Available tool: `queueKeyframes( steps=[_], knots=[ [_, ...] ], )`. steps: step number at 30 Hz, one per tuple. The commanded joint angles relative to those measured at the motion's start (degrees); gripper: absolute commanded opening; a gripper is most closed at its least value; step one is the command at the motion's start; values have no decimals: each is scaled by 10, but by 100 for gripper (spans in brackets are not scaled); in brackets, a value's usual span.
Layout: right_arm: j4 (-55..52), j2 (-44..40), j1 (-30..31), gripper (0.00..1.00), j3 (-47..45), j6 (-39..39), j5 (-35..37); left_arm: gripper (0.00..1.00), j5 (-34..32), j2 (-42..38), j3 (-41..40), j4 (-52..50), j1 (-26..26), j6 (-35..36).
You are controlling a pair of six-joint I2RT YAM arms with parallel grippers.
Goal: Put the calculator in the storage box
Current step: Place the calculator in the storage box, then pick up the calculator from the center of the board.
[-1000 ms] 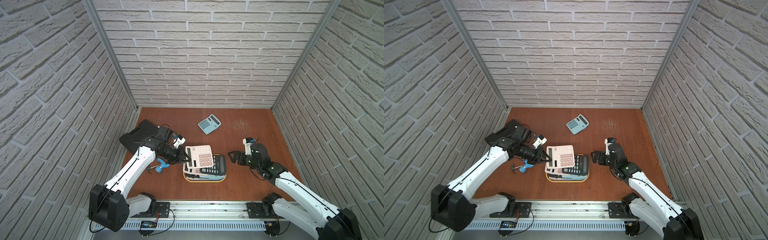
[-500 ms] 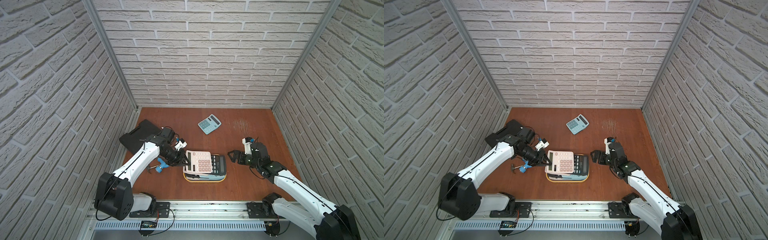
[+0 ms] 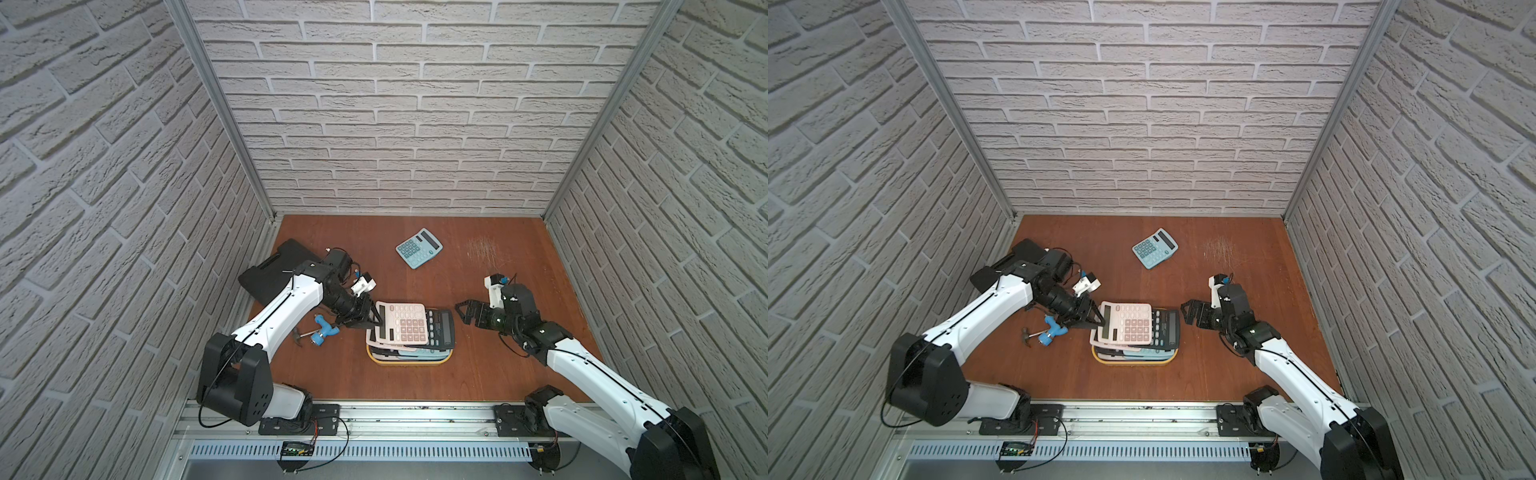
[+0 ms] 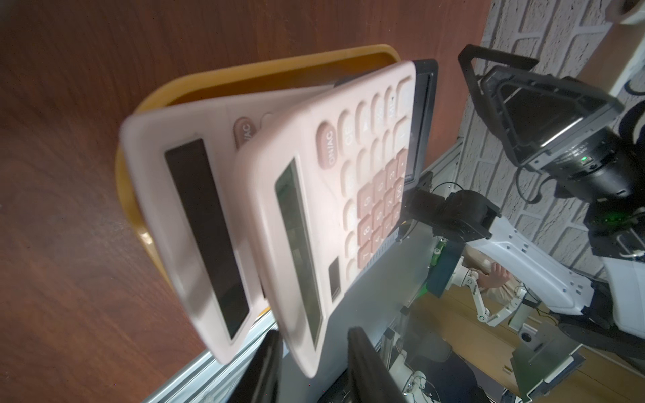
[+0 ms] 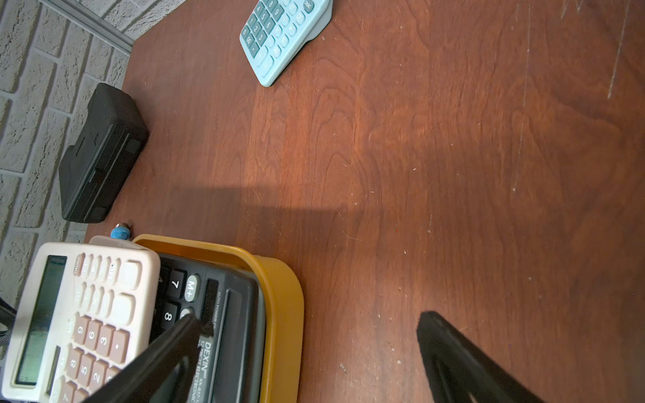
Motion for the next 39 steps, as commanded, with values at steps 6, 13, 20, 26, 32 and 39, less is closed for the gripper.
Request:
queueKeyframes(
  steps=[6,13,20,26,32,39],
  knots=[
    [34,6,-6,100,15,-10,-53,36,-16,-12,13,-19,21,18],
    [55,7,-6,96,22,-32,-167,45,-45,-39,13,-8,27,0],
    [81,11,15,93,29,-27,-236,62,-88,-91,-15,45,27,-47],
    [69,33,43,90,54,-35,-234,74,-125,-133,-56,121,22,-103],
    [21,67,43,90,107,-56,-178,89,-212,-165,-87,191,20,-144],
    [-27,132,35,92,184,-85,-118,98,-266,-185,-136,288,20,-183]
  ],
)
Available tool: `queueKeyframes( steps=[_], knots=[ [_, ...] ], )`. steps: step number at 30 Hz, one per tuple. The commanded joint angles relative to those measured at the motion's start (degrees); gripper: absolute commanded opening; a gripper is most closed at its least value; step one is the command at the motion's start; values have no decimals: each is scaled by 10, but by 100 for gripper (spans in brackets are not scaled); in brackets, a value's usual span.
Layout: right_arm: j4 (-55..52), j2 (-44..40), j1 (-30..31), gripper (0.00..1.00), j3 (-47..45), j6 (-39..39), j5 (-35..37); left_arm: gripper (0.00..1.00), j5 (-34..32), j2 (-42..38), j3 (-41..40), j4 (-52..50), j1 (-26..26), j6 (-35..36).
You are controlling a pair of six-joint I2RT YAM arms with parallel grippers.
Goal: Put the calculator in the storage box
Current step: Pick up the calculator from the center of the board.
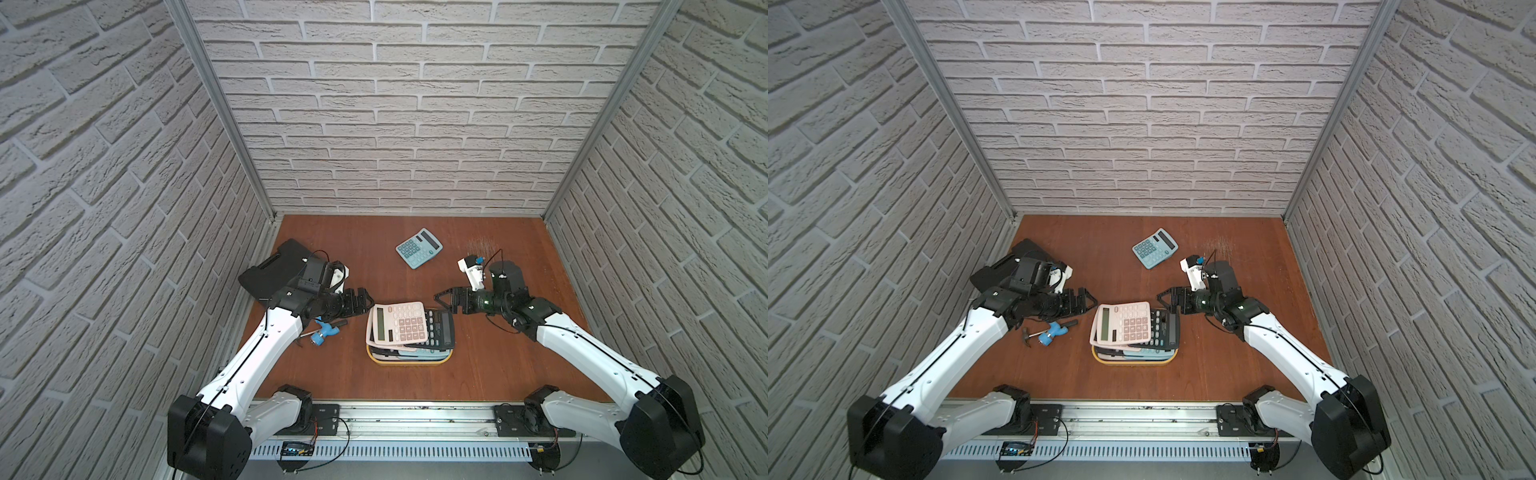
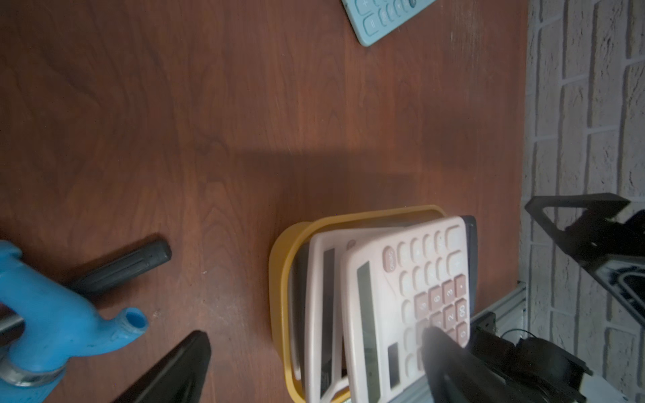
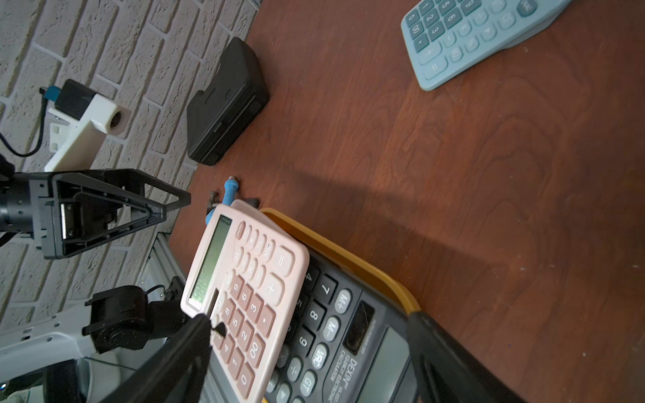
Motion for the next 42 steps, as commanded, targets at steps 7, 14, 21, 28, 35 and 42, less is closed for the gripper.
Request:
queueKeyframes(
  steps=[7,14,21,28,35,42],
  knots=[
    [-32,66,-14,100,81,-39,69,98,-96,-14,-34,155,-2,-53],
    [-33,128,-29,100,137,-57,103,98,-151,-25,-97,274,-8,-65],
    [-27,221,-65,98,213,-69,92,98,-196,-35,-170,369,-20,-44],
    [-31,348,-107,90,325,-77,11,98,-191,-50,-183,378,-21,-33],
    [-37,498,-130,78,454,-78,-60,98,-217,-100,-172,330,-15,20],
    [-68,605,-133,75,563,-93,-79,98,-215,-114,-174,324,-3,28]
  ],
)
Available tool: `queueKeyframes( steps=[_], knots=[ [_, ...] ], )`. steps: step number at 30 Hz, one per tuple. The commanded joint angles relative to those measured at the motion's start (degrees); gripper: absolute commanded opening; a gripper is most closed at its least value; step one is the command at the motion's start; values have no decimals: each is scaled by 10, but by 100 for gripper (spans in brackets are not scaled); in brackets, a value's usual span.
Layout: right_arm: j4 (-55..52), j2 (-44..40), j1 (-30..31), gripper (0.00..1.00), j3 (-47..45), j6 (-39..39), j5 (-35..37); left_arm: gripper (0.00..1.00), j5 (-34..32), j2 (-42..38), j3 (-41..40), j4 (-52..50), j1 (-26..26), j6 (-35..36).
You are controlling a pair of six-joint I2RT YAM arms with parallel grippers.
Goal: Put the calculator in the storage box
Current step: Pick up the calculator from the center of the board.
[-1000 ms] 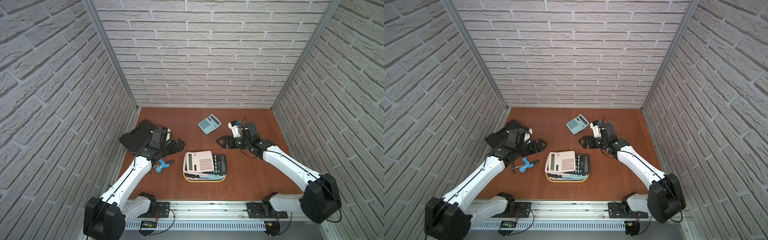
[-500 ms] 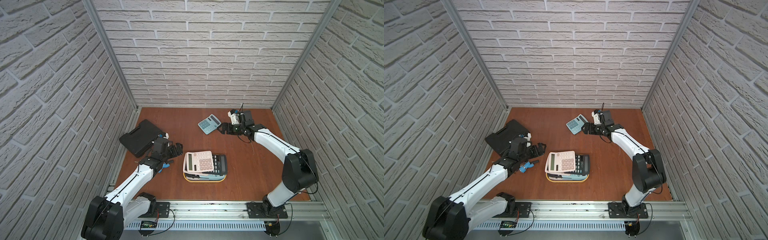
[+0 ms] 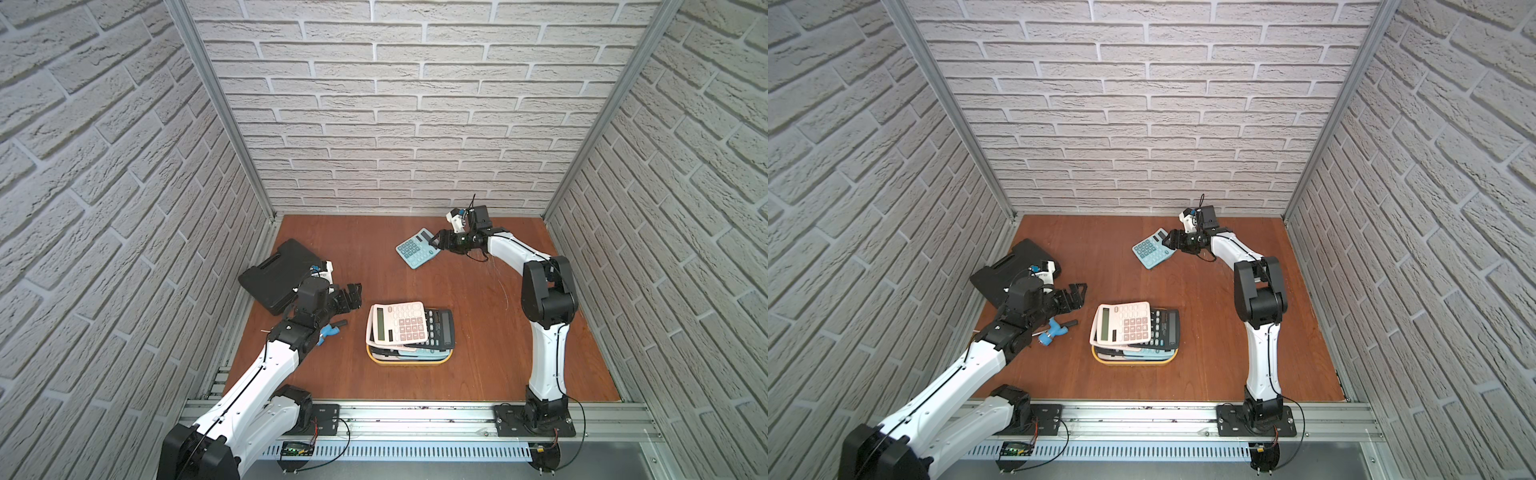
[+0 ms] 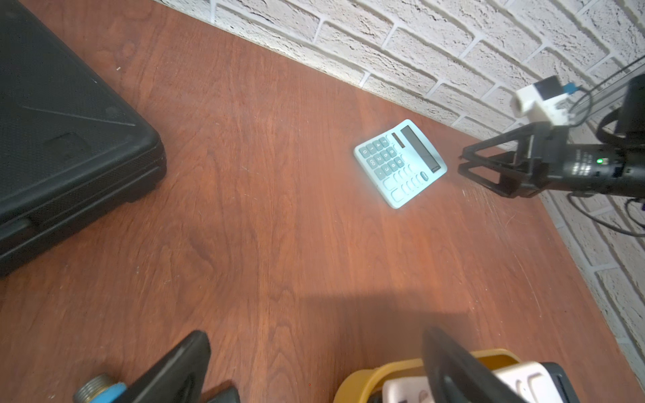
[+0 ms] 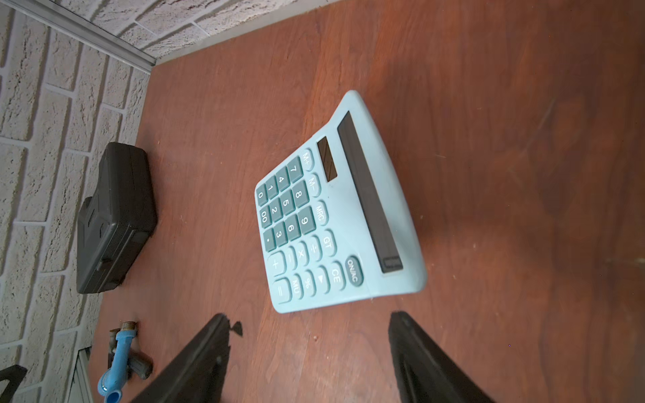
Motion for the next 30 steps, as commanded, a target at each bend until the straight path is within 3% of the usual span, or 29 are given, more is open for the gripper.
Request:
queueKeyframes(
  steps=[1,8,17,30],
  knots=[
    [-14,20,1,75,39,-19,-18,98,-4,-5,11,5,8,16],
    [-23,49,-4,75,78,-31,-2,98,1,-6,9,6,14,16],
    [12,17,-25,76,50,-23,37,98,0,-19,3,7,16,17],
    [-41,113,-30,74,169,-20,-29,98,2,-17,3,10,16,18]
  ],
)
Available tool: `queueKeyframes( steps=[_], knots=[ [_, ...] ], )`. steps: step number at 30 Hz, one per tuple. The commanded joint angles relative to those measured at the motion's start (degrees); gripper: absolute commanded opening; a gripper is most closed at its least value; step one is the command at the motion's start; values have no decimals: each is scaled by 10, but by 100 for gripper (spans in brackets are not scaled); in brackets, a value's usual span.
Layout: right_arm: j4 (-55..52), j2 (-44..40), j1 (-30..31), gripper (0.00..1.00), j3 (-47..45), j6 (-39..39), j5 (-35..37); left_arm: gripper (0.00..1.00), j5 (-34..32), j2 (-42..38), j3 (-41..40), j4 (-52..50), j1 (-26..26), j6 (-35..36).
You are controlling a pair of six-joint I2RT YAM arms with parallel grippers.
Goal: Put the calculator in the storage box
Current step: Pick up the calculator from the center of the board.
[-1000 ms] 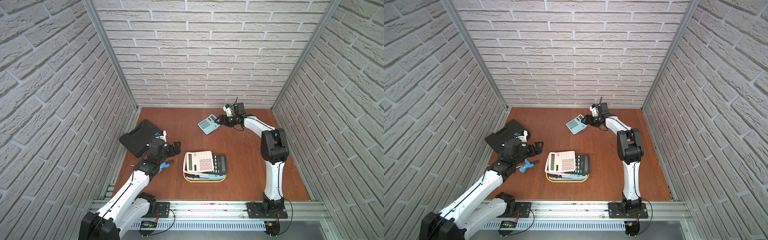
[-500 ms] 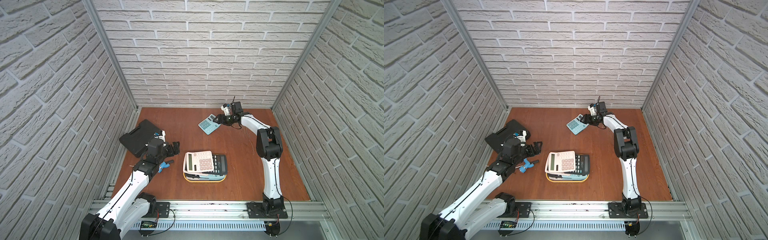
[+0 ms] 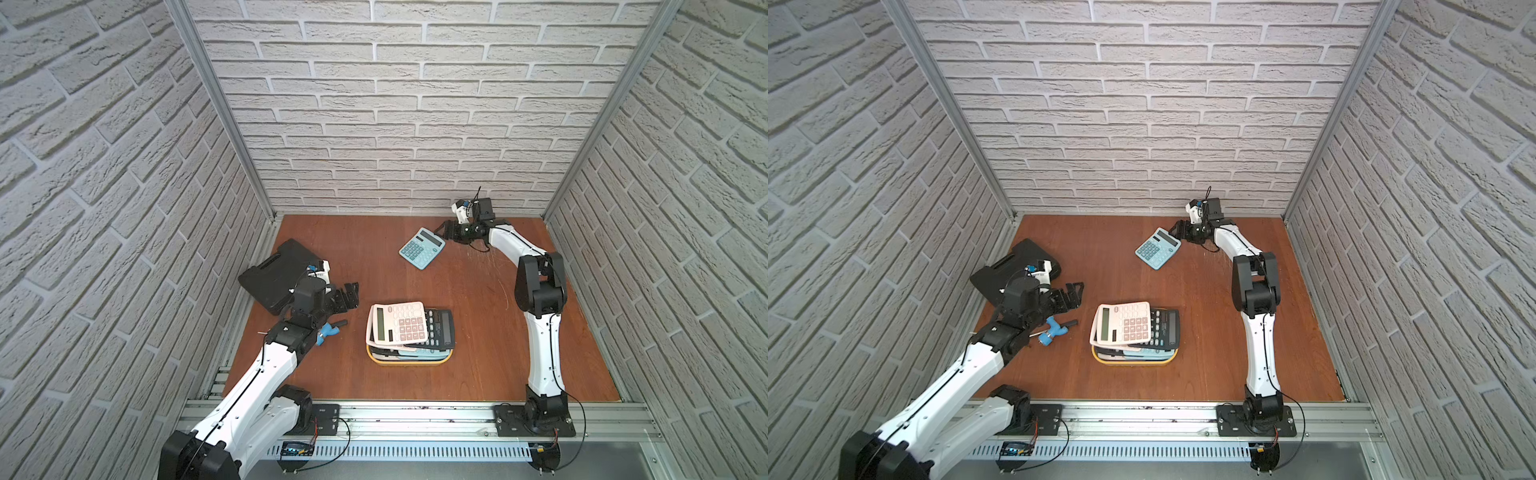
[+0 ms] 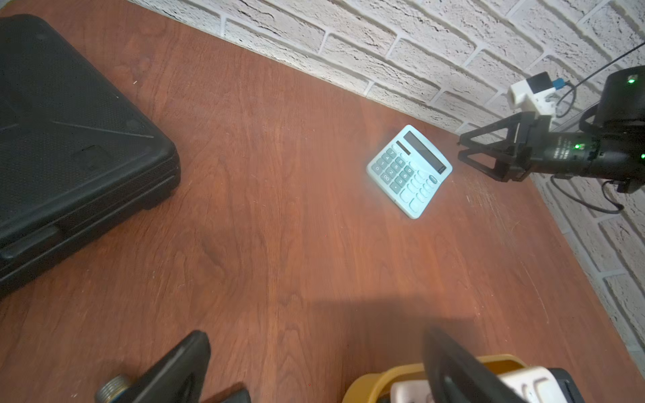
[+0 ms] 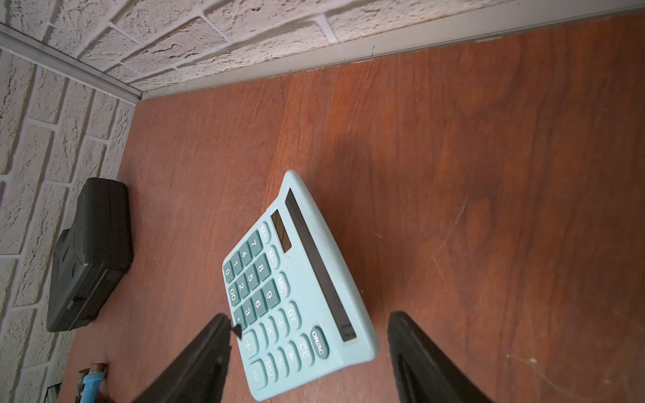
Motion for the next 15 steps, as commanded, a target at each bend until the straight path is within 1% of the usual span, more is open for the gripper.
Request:
queueKeyframes(
  steps=[1,3,6,10,15],
  knots=[
    [-25,37,3,74,48,-1,-33,98,2,-4,3,14,3,10],
    [-37,60,3,72,75,-2,-50,98,2,-2,4,14,4,10],
    [-41,88,4,67,110,7,-80,98,12,-3,7,13,4,10],
    [-36,105,5,59,127,20,-98,98,11,-7,7,11,5,9],
    [-16,103,9,38,117,39,-113,98,12,-12,7,10,5,10]
  ],
)
